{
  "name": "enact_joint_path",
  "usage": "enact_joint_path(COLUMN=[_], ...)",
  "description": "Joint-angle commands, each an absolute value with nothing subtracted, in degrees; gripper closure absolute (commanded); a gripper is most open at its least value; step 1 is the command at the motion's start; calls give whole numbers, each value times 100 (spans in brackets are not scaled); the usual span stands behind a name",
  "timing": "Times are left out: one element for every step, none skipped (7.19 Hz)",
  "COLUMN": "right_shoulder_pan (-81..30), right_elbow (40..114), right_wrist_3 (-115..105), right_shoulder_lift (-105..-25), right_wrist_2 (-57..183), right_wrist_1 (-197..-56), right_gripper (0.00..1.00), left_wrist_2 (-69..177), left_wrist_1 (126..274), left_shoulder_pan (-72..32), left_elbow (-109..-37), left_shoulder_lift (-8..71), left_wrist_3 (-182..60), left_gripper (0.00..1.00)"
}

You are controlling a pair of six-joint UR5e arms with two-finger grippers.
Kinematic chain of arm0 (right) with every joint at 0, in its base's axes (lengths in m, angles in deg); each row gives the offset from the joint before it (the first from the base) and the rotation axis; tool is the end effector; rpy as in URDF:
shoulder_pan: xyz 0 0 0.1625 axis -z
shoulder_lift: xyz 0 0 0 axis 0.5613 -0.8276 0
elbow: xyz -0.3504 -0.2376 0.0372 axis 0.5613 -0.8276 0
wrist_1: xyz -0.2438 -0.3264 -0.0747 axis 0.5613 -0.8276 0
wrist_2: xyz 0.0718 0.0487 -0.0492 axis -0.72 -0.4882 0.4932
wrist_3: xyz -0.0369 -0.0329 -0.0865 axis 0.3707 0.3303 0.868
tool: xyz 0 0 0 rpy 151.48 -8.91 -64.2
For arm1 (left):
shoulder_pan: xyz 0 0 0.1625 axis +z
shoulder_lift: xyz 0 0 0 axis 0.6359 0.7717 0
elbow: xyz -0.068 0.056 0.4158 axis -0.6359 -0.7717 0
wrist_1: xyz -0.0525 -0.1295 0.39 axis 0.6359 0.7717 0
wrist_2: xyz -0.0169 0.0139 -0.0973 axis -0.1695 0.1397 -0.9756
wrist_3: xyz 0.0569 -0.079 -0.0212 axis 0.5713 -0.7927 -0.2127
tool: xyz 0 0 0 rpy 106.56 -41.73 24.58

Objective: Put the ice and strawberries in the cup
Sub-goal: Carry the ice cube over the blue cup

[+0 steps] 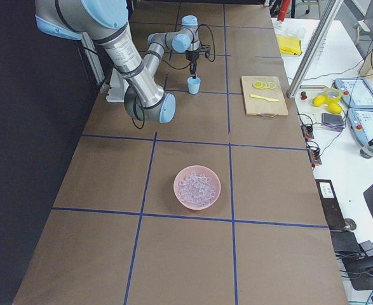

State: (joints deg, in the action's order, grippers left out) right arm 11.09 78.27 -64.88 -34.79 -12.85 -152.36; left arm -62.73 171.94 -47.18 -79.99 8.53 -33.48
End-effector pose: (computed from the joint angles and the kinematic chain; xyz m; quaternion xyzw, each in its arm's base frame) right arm -0.5929 -0.3800 0.1229 0.0405 -0.3591 0.0494 0.9311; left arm -0.0316 -0.4714 0.6157 0.0582 0.4059 0.1380 0.9016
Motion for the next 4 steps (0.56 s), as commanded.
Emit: enact_joint_path(right_shoulder_pan=[1112,1103,1068,981], right_elbow=[7952,7970,8075,8363], right_wrist_3=[-6434,-6434,-6416,-6242], right_shoulder_lift=[-3549,-3549,-3558,-3741], right_wrist_2=[-1288,-1289,-1297,-1332], right_wrist_1=[-15238,-15238,-15238,-15238], right_gripper=[1,1,1,1], left_wrist_2=[-6282,-6273,-6273,-6273], left_wrist_1=[17194,17194,17194,17194], left_shoulder_pan=[-4717,-4717,-4726,-4717], left_elbow=[-7992,-7974,-7992,-7992], left_shoulder_lift=[853,853,853,853], left_wrist_3=[-3348,-3340,-3340,-3340], left_gripper=[0,0,0,0])
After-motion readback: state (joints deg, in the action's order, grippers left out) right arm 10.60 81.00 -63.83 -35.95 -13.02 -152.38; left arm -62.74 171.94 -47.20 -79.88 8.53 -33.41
